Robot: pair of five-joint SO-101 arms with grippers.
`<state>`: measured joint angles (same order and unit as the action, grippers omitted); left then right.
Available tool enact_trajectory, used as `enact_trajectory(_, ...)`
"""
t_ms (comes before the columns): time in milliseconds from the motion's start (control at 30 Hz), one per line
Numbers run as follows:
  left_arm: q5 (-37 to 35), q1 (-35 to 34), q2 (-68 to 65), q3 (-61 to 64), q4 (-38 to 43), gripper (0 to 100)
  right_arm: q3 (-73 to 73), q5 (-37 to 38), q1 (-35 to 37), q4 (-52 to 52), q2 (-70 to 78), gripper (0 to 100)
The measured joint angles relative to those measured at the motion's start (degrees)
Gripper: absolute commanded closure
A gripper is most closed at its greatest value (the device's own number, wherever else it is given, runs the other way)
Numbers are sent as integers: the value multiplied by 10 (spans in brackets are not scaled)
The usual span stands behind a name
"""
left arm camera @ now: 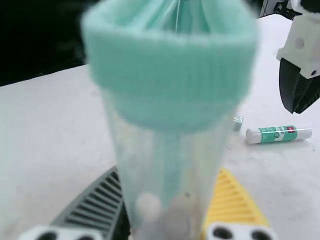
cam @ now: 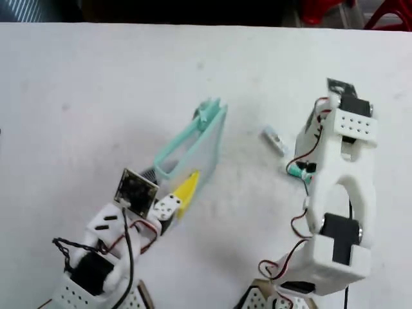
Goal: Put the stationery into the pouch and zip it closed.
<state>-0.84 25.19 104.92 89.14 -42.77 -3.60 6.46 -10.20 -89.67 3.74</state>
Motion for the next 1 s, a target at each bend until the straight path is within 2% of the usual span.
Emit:
enact_trajectory(400, 0, 0, 0, 0, 0, 824, 0, 144, 106, -8, -231, 977)
enact_trajectory(533, 0, 0, 0, 0, 0, 824, -13, 142, 107, -9, -266, 932)
enact_trajectory(633, 0, 0, 0, 0, 0, 824, -60, 69, 104, -9, -264, 803)
enact_trajectory(700, 0, 0, 0, 0, 0, 824, -91, -16, 92, -1, -251, 743)
enact_trajectory(833, 0, 0, 0, 0, 0, 824, -137, -183, 64, 40, -187, 746)
enact_trajectory(1000, 0, 0, 0, 0, 0, 824, -142, -311, 41, 109, -74, 746)
